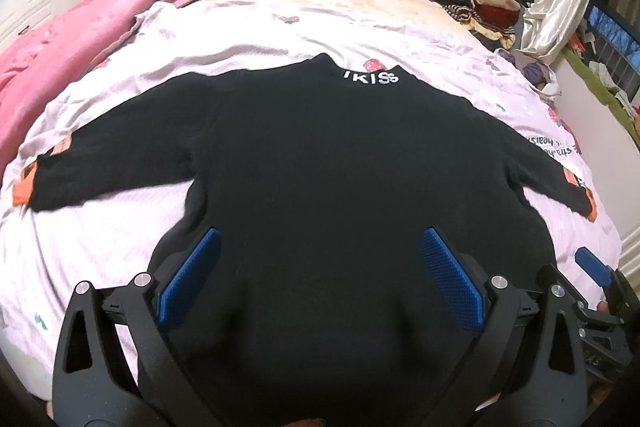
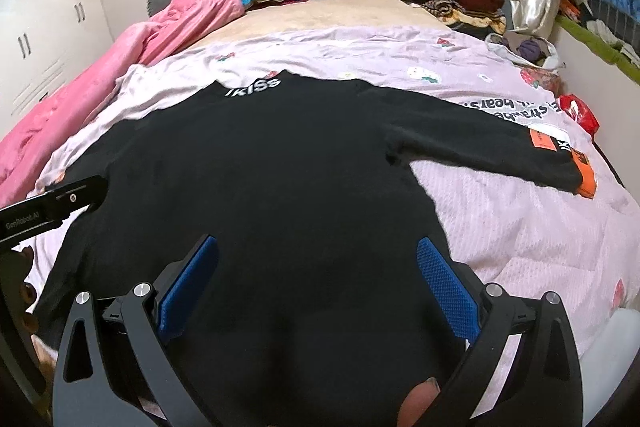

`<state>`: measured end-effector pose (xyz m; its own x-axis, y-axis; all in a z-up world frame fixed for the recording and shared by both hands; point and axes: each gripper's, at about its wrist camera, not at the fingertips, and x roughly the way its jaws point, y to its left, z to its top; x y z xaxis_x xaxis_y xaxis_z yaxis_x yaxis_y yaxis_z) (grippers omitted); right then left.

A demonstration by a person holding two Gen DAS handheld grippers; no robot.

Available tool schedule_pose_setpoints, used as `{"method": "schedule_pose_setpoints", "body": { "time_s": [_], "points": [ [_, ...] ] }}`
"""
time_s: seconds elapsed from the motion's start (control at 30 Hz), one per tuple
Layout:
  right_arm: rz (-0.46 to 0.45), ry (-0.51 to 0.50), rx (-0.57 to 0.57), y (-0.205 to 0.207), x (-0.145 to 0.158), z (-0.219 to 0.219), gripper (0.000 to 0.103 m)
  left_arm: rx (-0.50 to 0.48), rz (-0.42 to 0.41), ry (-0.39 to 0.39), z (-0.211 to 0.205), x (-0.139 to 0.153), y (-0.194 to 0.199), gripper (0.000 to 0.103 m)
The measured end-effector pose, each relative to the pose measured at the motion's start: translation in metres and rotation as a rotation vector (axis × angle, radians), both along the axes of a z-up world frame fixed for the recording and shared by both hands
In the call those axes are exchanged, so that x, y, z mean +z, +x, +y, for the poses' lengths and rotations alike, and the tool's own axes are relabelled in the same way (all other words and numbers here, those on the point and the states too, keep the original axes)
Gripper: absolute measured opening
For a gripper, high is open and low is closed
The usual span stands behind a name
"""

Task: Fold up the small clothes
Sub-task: 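Grasp the orange cuff of a sweatshirt sleeve with the right tool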

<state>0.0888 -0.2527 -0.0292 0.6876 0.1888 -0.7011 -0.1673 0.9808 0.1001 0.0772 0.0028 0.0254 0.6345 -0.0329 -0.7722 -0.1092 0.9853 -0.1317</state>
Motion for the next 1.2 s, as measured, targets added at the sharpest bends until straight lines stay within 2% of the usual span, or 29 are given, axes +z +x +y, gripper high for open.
{"method": "schedule_pose_setpoints", "body": {
  "time_s": [0.33, 0.6, 0.77, 1.0, 1.2],
  "points": [
    [0.009, 0.049, -0.105, 0.043, 0.005, -0.036, 0.099, -0.058, -0.004, 0.027, -0.024, 0.008, 0.044, 0.094],
    [0.005, 0.076, -0.222, 0.071, 0.004, -0.081, 0.099, -0.122, 0.039, -0.015, -0.046, 0.003, 0.078, 0.094],
    [0.003, 0.077, -0.308, 0.086, 0.002, -0.113, 0.099, -0.146, 0.043, -0.005, -0.059, 0.0, 0.095, 0.094],
    [0.028, 0.057, -0.458, 0.109, -0.011, -0.165, 0.099, -0.159, 0.041, 0.041, -0.073, -0.004, 0.121, 0.094],
    [0.09, 0.095, -0.582, 0.118, -0.033, -0.21, 0.099, -0.163, 0.061, 0.062, -0.08, -0.016, 0.14, 0.094]
  ]
}}
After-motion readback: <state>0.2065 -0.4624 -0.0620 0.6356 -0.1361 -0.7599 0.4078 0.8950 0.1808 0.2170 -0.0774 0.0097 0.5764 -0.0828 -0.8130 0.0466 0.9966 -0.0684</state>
